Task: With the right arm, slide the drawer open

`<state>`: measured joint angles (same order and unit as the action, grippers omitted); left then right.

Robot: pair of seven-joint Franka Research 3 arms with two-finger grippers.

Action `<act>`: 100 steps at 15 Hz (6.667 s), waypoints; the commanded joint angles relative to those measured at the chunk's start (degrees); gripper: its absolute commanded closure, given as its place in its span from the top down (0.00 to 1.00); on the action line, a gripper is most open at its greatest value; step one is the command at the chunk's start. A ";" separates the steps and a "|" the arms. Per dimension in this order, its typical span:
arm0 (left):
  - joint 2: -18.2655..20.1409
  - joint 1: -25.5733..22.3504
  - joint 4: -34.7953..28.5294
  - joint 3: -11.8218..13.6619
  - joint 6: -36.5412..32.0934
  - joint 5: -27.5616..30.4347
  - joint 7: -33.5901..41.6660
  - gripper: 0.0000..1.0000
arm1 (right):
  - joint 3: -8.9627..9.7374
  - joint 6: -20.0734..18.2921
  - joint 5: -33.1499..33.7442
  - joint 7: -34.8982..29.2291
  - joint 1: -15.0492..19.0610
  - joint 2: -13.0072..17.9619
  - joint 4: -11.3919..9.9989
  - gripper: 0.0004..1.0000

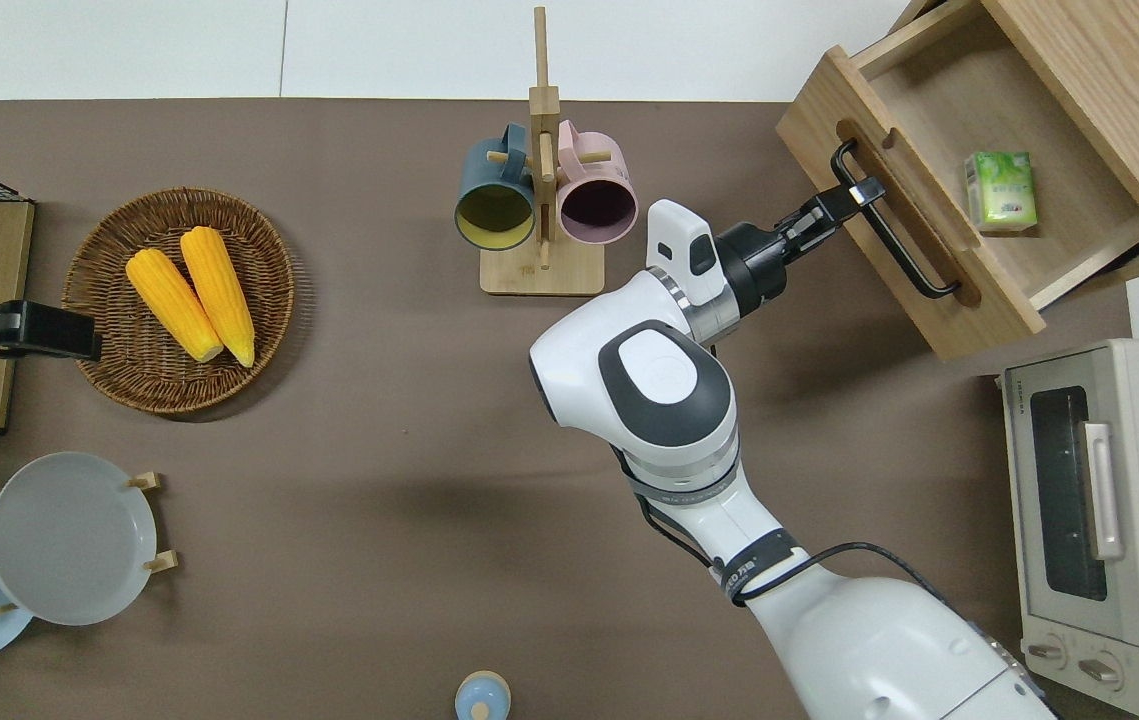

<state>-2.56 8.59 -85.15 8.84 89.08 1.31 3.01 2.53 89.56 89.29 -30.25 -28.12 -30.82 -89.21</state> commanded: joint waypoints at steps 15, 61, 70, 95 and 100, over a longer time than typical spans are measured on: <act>-0.69 0.99 1.12 0.92 0.04 -0.78 0.33 1.00 | -0.15 -10.81 -3.60 2.21 -8.08 -1.17 2.46 0.00; -0.69 0.99 1.12 0.92 0.04 -0.87 0.33 1.00 | 3.98 -16.79 -24.14 -4.65 -12.22 1.89 13.54 0.98; -0.69 0.99 1.12 0.92 0.04 -0.87 0.33 1.00 | 3.98 -11.70 -51.73 2.90 -0.37 15.69 14.24 0.98; -0.69 0.99 1.12 0.92 0.04 -0.78 0.33 1.00 | -7.25 0.35 -87.62 30.95 25.85 25.54 3.96 0.98; -0.69 0.99 1.12 0.92 0.04 -0.78 0.33 1.00 | -11.05 0.09 -88.32 30.78 23.02 25.54 3.78 0.99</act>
<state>-2.56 8.59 -85.15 8.84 89.08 1.31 3.01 -7.42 88.33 3.10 -0.37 -4.35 -7.10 -82.98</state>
